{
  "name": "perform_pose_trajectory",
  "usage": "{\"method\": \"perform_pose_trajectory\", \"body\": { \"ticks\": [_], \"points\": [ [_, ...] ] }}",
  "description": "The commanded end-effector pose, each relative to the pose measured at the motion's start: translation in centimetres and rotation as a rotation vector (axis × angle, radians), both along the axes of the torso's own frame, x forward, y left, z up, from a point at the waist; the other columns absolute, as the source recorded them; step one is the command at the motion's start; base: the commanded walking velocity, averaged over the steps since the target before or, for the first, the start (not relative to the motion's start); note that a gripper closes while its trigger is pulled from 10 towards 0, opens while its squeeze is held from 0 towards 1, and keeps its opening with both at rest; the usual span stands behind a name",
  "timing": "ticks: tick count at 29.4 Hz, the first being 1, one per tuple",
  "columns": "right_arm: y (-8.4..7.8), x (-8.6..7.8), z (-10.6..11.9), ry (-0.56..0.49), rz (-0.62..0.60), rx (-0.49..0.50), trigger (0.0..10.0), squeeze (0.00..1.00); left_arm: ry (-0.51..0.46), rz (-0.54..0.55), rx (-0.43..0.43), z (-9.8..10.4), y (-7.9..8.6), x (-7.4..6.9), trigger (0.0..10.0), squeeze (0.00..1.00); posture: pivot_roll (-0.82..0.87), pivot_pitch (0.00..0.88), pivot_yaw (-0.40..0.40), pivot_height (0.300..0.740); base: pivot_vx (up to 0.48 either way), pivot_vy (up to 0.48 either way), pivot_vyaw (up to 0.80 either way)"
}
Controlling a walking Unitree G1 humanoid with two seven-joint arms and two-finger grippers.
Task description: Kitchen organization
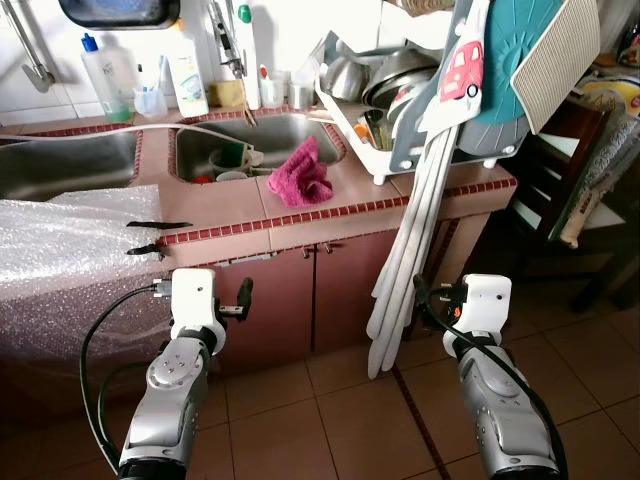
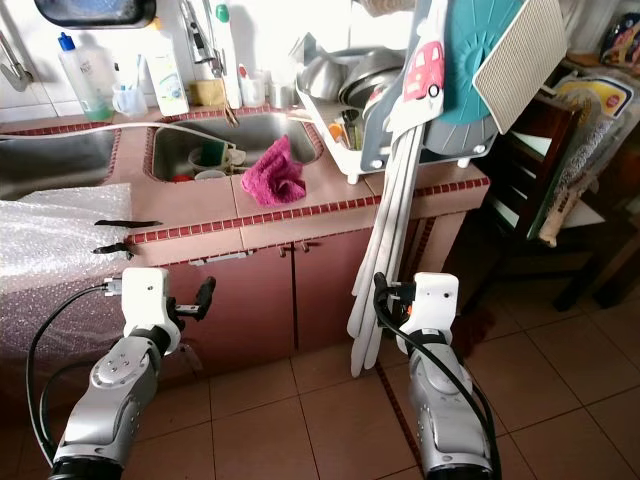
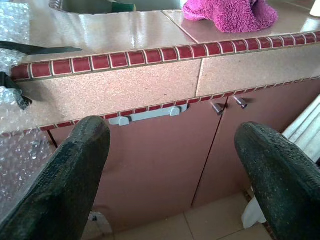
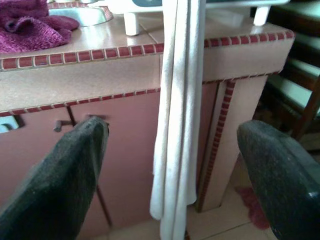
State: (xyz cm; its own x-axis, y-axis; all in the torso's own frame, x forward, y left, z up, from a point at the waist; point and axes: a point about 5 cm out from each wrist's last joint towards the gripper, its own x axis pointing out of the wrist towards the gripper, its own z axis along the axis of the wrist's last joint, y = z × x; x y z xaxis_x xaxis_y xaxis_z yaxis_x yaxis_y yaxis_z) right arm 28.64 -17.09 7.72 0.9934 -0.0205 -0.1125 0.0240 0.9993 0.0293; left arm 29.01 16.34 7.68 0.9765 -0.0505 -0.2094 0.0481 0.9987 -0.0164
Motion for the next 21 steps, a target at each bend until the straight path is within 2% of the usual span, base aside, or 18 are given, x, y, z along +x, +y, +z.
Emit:
{"method": "perform_pose_trajectory", "body": {
  "ticks": [1,4,9,10,12,13,15,18,21],
  "points": [
    [0.2,0.2,-0.1,0.007,-0.016,-0.003,10.0,0.00,0.000,0.022,0.008,0.1,0.4,0.3,10.0,0.00,0.06,0.000,-0.004,0.740,0.000,0.465,0.00],
    [-0.2,0.4,-0.2,0.012,-0.043,-0.032,10.0,0.00,0.005,0.025,0.003,0.0,0.4,0.4,10.0,0.00,0.06,0.000,-0.006,0.740,0.000,0.459,0.00],
    [-0.3,0.6,-0.2,0.007,-0.056,0.024,10.0,0.00,0.005,0.026,0.004,0.0,0.5,0.6,10.0,0.00,0.06,0.000,-0.007,0.740,0.000,0.458,0.00],
    [-0.5,0.8,-0.5,0.047,-0.094,0.149,10.0,0.00,0.004,0.026,0.008,0.0,0.5,0.6,10.0,0.00,0.06,0.000,-0.008,0.740,0.000,0.458,0.00],
    [-0.7,0.9,-0.6,0.066,-0.116,0.222,10.0,0.00,0.003,0.024,0.013,0.0,0.4,0.6,10.0,0.00,0.06,0.000,-0.008,0.740,0.000,0.458,0.00],
    [-0.6,1.0,-0.5,0.055,-0.113,0.172,10.0,0.00,0.004,0.025,0.014,0.0,0.4,0.6,10.0,0.00,0.06,0.000,-0.008,0.740,0.000,0.461,0.00],
    [-0.1,0.9,-0.6,0.075,-0.071,0.159,10.0,0.00,0.004,0.024,0.017,0.0,0.2,0.7,10.0,0.00,0.06,0.000,-0.006,0.740,0.000,0.459,0.00],
    [0.5,0.8,-0.1,0.033,-0.021,0.108,10.0,0.00,-0.003,0.022,0.029,0.1,0.1,0.9,10.0,0.00,0.06,0.000,-0.008,0.740,0.000,0.460,0.00],
    [0.6,0.8,0.0,0.028,-0.020,0.112,10.0,0.00,-0.005,0.025,0.032,0.2,0.0,1.0,10.0,0.00,0.06,0.000,-0.009,0.740,0.000,0.459,0.00]
  ]
}}
